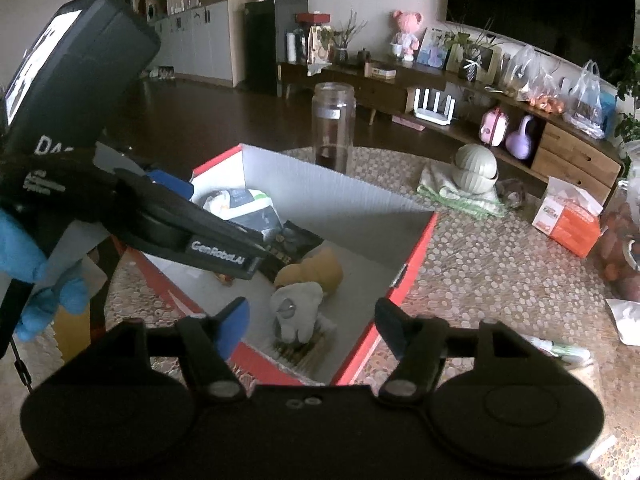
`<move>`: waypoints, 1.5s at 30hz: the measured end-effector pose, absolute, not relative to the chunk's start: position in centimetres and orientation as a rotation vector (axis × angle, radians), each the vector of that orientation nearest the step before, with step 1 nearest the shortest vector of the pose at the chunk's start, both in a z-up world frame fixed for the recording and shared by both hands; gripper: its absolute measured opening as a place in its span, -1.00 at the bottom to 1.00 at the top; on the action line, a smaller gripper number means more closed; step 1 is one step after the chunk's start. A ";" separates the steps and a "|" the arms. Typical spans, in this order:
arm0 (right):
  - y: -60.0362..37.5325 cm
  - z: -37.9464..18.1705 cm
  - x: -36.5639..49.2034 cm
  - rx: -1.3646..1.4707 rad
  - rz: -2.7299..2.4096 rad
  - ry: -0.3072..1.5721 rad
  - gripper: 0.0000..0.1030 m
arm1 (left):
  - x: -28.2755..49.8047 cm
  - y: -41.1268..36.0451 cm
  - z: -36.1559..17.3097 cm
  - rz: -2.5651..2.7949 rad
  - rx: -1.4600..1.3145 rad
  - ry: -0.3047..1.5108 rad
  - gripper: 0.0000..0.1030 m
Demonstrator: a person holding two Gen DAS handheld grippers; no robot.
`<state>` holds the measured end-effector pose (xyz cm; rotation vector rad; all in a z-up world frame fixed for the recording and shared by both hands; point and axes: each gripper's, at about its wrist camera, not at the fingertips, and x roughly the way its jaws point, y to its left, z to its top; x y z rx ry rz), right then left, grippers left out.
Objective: Organize objects
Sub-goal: 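Open the left tool to drop the snack packet while the right drops the tooth toy, then withdraw both tools from the box toward the tape dispenser and bread slice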
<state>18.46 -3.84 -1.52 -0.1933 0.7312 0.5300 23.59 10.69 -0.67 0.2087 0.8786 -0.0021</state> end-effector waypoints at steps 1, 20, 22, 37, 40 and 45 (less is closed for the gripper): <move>-4.1 -1.4 18.2 -0.190 0.531 0.728 0.39 | 23.3 10.6 -0.5 -0.004 0.206 0.875 0.47; -11.7 -0.7 13.2 -0.073 0.515 0.688 0.86 | 17.2 6.8 0.8 -0.102 0.170 0.819 0.60; -12.8 -1.0 12.5 -0.069 0.501 0.679 0.97 | 16.7 6.2 0.7 -0.121 0.161 0.814 0.60; -22.5 -2.1 10.6 -0.043 0.360 0.667 0.99 | 14.1 -0.9 -1.4 -0.335 0.110 0.782 1.00; -24.5 -3.0 10.7 -0.045 0.315 0.690 0.99 | 14.2 -2.8 -2.3 -0.363 0.118 0.798 1.00; -27.3 -3.8 11.2 -0.042 0.261 0.705 0.99 | 14.8 -5.6 -3.8 -0.413 0.134 0.828 1.00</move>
